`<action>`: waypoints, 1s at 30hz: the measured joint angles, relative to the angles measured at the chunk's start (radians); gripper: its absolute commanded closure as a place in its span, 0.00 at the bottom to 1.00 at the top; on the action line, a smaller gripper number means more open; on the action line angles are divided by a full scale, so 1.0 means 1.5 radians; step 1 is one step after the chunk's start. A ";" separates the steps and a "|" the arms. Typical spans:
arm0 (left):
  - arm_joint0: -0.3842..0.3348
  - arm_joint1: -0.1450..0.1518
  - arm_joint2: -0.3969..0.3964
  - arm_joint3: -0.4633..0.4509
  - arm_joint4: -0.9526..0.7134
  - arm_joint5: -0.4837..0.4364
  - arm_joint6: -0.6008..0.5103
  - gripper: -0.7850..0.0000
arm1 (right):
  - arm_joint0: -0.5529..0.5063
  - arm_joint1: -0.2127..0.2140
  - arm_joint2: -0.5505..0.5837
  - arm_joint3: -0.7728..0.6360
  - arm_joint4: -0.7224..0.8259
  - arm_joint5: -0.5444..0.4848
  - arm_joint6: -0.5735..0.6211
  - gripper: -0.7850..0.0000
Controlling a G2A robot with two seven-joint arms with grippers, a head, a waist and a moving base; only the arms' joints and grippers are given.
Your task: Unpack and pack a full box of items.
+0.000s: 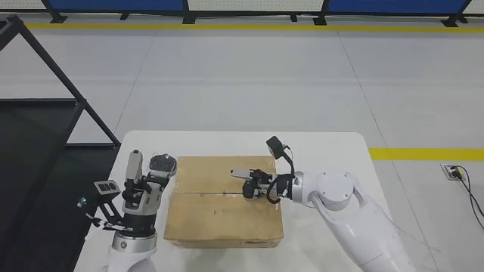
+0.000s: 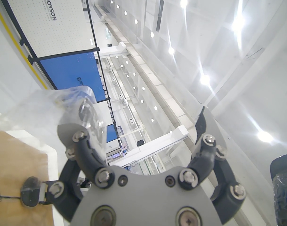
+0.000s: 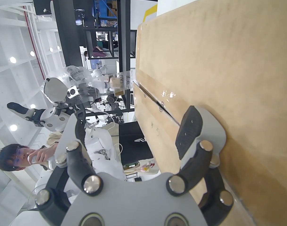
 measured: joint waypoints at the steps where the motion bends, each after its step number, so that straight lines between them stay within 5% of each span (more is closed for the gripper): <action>1: -0.001 -0.001 0.005 0.000 0.006 0.001 0.001 0.00 | -0.001 0.000 0.002 -0.002 -0.001 0.000 -0.001 0.00; 30: -0.055 -0.014 0.089 0.060 0.088 0.039 -0.009 0.00 | -0.050 0.019 0.053 -0.066 -0.019 0.027 -0.010 0.00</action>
